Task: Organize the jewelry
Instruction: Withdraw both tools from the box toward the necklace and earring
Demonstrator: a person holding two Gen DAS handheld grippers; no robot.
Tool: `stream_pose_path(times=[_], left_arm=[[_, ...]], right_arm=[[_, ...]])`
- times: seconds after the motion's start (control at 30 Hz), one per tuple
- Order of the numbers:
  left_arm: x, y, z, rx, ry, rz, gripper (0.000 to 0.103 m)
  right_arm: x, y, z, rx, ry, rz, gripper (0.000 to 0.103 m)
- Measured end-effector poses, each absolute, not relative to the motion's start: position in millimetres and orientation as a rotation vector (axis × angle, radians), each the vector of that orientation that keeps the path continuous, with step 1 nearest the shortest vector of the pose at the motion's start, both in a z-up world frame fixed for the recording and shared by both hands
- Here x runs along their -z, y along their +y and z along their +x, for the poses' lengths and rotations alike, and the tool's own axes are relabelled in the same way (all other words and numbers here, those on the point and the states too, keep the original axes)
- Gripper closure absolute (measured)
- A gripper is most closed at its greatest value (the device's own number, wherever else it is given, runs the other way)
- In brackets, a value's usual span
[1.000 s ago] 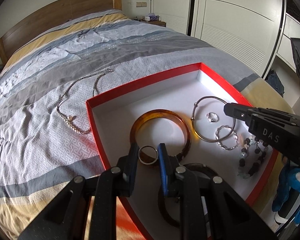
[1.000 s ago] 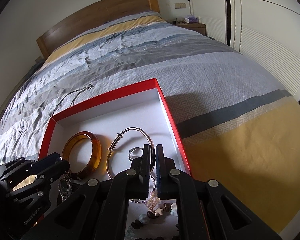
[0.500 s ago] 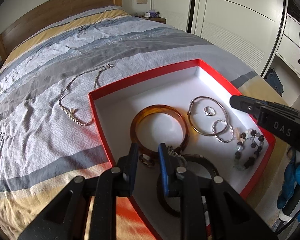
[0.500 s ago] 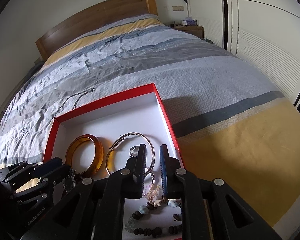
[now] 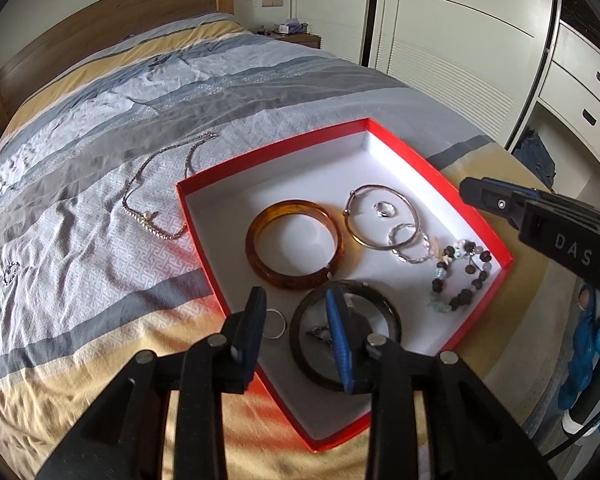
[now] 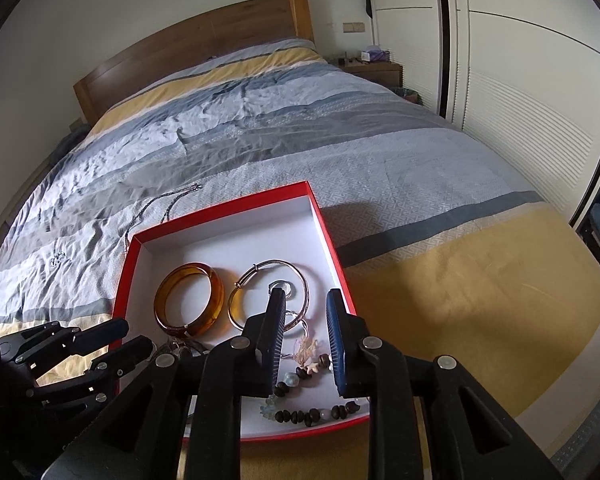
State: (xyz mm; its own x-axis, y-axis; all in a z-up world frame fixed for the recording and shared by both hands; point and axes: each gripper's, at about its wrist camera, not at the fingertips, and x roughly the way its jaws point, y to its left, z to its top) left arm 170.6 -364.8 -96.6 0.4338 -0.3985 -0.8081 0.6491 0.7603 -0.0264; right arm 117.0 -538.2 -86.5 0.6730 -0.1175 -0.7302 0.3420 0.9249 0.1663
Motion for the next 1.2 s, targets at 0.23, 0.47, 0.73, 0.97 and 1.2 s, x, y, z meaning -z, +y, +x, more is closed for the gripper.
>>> stream_pose_path(times=[0.23,0.47,0.73,0.97,1.2], left_arm=[[84,-352,156,0.663,0.917,0.313,0.072],[70,-333,143,0.671,0.926,0.293,0.068],[56,-311,133,0.661,0.922,0.282,0.067],[44,-292,129,0.647,0.908,0.269,0.067],[33,-269,127,0.627,0.893,0.247,0.067]], right_arm=[[80,-533,108,0.267,0.792,0.307,0.077],[72,-520,101,0.255,0.789,0.305,0.074],[64,-502,96,0.237,0.791,0.3,0.071],[53,-485,94,0.222,0.785,0.286,0.067],[43,-466,93,0.205,0.785,0.268,0.067]])
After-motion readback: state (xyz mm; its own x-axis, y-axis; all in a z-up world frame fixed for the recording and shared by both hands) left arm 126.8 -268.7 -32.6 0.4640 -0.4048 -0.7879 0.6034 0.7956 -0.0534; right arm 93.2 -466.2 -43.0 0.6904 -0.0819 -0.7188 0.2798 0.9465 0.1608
